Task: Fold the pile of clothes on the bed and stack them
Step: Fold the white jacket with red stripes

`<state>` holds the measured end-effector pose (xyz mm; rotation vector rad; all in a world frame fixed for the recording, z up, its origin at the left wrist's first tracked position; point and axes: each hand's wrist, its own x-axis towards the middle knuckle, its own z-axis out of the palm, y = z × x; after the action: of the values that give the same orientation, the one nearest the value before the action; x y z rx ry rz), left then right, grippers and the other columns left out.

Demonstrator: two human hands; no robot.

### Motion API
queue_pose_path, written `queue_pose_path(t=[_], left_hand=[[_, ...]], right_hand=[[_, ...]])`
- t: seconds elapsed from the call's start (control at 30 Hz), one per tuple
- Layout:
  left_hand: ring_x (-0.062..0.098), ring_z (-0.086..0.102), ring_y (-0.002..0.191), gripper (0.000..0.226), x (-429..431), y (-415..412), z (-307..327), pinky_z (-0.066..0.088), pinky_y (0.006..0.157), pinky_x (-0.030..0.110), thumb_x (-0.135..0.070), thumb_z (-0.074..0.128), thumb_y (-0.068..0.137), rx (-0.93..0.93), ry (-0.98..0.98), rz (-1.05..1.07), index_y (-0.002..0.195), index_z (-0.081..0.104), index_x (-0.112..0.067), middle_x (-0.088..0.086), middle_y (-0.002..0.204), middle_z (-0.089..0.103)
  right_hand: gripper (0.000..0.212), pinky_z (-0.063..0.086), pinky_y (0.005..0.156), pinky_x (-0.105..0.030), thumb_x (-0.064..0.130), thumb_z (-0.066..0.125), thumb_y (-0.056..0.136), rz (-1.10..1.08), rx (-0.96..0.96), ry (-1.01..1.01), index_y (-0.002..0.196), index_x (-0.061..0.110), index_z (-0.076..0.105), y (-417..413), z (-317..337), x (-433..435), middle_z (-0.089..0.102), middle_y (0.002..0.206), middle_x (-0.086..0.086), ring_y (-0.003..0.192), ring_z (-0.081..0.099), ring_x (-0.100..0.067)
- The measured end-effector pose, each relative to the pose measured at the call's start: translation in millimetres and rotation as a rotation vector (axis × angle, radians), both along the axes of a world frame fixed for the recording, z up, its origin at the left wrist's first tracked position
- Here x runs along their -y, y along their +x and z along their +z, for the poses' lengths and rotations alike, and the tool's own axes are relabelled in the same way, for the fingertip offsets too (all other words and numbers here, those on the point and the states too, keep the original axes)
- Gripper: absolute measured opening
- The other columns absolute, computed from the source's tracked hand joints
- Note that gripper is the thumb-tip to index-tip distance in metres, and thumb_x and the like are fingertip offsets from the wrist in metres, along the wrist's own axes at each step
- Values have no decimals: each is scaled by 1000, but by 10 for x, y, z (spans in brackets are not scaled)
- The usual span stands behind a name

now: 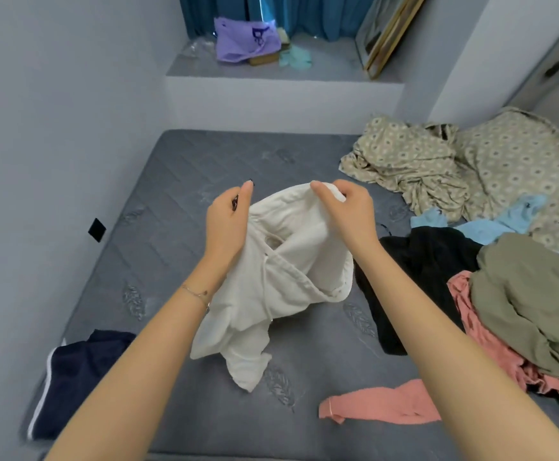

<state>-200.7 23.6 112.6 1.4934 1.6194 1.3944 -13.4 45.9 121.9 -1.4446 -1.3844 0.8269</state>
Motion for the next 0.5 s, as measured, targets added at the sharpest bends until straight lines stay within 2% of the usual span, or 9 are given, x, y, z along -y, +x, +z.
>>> queue_pose_path(t=[0.1, 0.37, 0.5], left_hand=[[7, 18, 51, 49, 32, -425, 158, 18, 48, 23, -32, 46, 102, -2, -21, -22, 63, 18, -21, -9, 57, 17], [9, 19, 51, 49, 78, -1127, 298, 19, 48, 23, -34, 44, 102, -5, -58, -58, 63, 20, -19, -7, 57, 20], [8, 19, 51, 48, 55, -1309, 385, 19, 47, 23, -33, 43, 102, 30, -33, -26, 64, 19, -19, -7, 58, 19]], right_hand=[[54, 16, 52, -27, 38, 66, 88, 4, 27, -12, 59, 21, 23, -442, 160, -1, 21, 55, 7, 53, 20, -9], [47, 22, 48, -21, 34, 62, 92, -30, 49, -45, 61, 18, 30, -1350, 107, 159, 28, 57, 7, 52, 26, -6], [40, 27, 53, -19, 38, 60, 93, -48, 64, -84, 66, 15, 43, -1490, 88, 207, 39, 61, 8, 57, 35, -5]])
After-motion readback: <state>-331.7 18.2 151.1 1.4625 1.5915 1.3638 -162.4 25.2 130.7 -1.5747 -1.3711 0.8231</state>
